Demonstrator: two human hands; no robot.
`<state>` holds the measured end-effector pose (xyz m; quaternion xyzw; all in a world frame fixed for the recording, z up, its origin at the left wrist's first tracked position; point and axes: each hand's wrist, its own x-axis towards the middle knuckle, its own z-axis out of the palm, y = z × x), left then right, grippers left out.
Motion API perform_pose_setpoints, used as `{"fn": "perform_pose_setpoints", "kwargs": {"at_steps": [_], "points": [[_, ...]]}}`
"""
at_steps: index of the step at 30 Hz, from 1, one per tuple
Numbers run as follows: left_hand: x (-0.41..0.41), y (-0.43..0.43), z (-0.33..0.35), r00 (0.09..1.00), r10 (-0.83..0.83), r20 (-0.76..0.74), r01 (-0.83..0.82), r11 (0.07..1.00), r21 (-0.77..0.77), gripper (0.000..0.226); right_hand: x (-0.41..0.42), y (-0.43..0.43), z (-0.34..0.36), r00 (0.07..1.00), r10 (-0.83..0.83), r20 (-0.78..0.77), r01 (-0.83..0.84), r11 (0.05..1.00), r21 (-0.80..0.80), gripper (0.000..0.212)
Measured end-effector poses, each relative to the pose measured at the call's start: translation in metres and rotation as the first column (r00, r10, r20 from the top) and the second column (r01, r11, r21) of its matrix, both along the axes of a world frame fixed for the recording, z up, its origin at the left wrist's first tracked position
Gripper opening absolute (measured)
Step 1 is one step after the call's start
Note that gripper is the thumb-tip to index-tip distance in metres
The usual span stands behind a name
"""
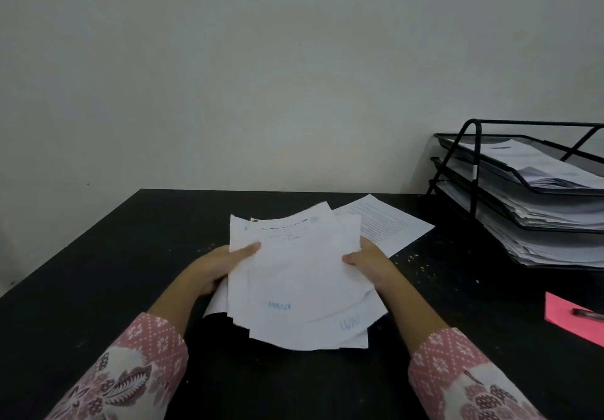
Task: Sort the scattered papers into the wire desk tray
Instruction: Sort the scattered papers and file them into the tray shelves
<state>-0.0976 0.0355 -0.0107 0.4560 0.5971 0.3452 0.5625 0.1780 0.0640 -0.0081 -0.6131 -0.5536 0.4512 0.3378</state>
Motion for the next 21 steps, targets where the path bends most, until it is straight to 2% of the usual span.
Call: {"fn": "perform_pose_setpoints", "kwargs": {"at_steps": [2, 4, 5, 7, 9, 11, 13, 16, 20, 21], "points": [[-0.002, 0.003, 0.000, 0.993, -0.047, -0.104, 0.048, 0.999, 0.005, 0.040, -0.006, 0.002, -0.001, 1.000, -0.004, -0.018, 0.005, 0.999, 0.041, 0.046], [-0.007, 0.004, 0.001, 0.979, -0.060, -0.193, 0.060, 0.998, -0.010, 0.054, -0.012, 0.004, -0.003, 0.998, -0.018, -0.059, 0.024, 0.995, 0.097, 0.030], [-0.010, 0.004, 0.001, 0.976, -0.050, -0.213, 0.050, 0.999, -0.006, 0.059, -0.014, 0.003, -0.003, 0.999, -0.036, 0.009, 0.034, 0.989, 0.145, 0.022], [-0.018, 0.004, -0.001, 0.979, 0.008, -0.204, 0.001, 0.999, 0.044, 0.067, -0.011, 0.007, -0.007, 0.946, -0.118, 0.302, 0.039, 0.966, 0.257, 0.035], [-0.021, 0.002, -0.005, 0.987, 0.071, -0.144, -0.054, 0.992, 0.113, 0.068, -0.002, 0.012, -0.014, 0.808, -0.178, 0.561, 0.019, 0.961, 0.277, 0.039], [-0.025, -0.001, -0.009, 0.989, 0.124, -0.075, -0.111, 0.982, 0.155, 0.066, 0.008, 0.016, -0.022, 0.690, -0.099, 0.717, -0.086, 0.973, 0.216, 0.033], [-0.026, -0.002, -0.011, 0.987, 0.158, -0.012, -0.153, 0.972, 0.178, 0.063, 0.013, 0.014, -0.024, 0.675, -0.065, 0.735, -0.152, 0.963, 0.224, 0.026], [-0.024, -0.002, -0.008, 0.981, 0.193, 0.033, -0.195, 0.954, 0.226, 0.058, 0.015, 0.010, -0.021, 0.710, -0.135, 0.691, -0.135, 0.937, 0.322, 0.026], [-0.018, 0.001, -0.004, 0.973, 0.226, 0.050, -0.231, 0.942, 0.245, 0.056, 0.022, 0.009, -0.019, 0.719, -0.269, 0.641, -0.002, 0.921, 0.389, 0.030], [-0.017, 0.002, -0.004, 0.972, 0.231, 0.047, -0.236, 0.941, 0.243, 0.056, 0.024, 0.008, -0.018, 0.690, -0.286, 0.665, 0.043, 0.933, 0.357, 0.040]]}}
